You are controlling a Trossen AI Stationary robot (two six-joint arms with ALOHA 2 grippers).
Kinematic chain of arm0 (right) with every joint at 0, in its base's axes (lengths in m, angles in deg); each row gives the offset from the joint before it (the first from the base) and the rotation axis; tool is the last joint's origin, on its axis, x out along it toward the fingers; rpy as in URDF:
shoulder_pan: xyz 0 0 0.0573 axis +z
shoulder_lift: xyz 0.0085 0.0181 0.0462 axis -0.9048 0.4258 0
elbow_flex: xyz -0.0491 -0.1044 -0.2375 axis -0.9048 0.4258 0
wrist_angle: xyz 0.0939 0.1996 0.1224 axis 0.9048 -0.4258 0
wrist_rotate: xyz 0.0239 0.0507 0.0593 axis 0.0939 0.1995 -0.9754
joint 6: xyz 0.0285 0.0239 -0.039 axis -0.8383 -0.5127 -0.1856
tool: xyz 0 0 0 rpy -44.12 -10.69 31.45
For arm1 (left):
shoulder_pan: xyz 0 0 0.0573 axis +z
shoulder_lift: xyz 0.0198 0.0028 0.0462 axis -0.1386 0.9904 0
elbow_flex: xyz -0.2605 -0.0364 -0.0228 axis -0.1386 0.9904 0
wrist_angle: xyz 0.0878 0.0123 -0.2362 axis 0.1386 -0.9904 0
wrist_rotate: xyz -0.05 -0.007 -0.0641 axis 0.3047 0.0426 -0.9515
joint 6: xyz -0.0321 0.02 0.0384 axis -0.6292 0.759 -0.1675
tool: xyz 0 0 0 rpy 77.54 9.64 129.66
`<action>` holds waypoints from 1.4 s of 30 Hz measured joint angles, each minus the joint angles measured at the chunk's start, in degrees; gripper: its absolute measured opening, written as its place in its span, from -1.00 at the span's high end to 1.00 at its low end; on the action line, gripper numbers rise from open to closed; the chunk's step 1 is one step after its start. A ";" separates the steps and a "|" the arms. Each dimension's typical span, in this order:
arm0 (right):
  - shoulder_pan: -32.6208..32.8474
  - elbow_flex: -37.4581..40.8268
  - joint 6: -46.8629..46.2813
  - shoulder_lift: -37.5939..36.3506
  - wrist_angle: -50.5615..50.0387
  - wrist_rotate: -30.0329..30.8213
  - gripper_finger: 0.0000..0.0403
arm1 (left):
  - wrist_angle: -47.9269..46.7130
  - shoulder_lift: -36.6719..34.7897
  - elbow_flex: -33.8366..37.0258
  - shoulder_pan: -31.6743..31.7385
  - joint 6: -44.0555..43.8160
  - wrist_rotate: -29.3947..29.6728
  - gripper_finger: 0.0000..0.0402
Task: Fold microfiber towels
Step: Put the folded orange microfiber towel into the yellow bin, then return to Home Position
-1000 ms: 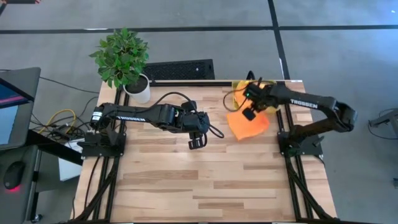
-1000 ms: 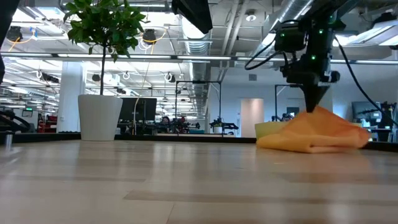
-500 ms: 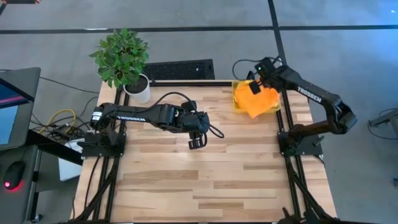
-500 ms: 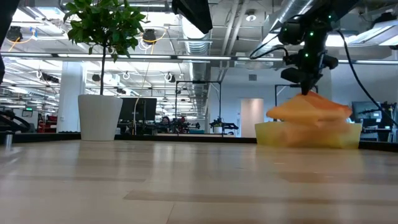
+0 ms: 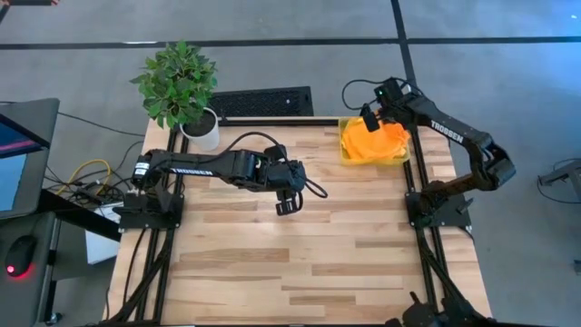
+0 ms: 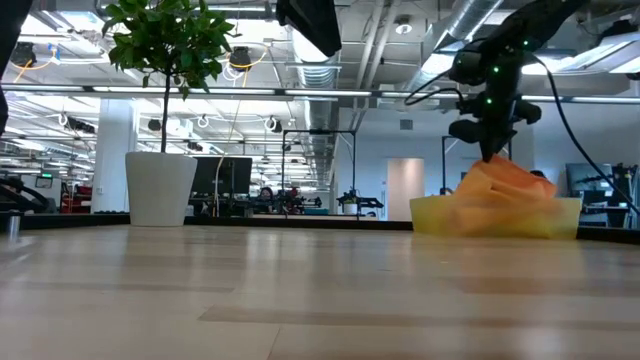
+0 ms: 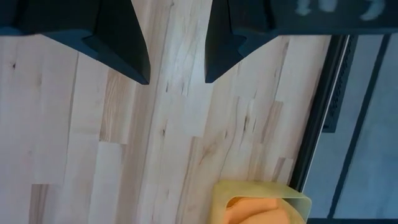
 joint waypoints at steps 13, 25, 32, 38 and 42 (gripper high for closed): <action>0.05 -2.67 1.39 0.00 -3.93 -0.43 0.02 | -0.35 -0.02 0.00 0.31 0.34 0.60 0.28; 12.75 -19.04 4.07 -8.03 -24.39 -5.90 0.92 | -4.31 -7.62 0.01 2.95 -0.61 2.36 0.96; 26.52 -19.15 5.46 -20.19 -23.28 -23.22 0.97 | 1.27 -18.71 8.61 5.97 1.05 -3.24 0.99; 40.36 -11.51 2.47 -29.78 -9.87 -30.17 0.96 | 20.92 -31.73 27.81 7.69 3.66 -9.84 1.00; 48.02 -2.31 0.82 -36.24 0.66 -29.77 0.98 | 31.06 -41.69 40.28 8.60 2.29 -10.39 1.00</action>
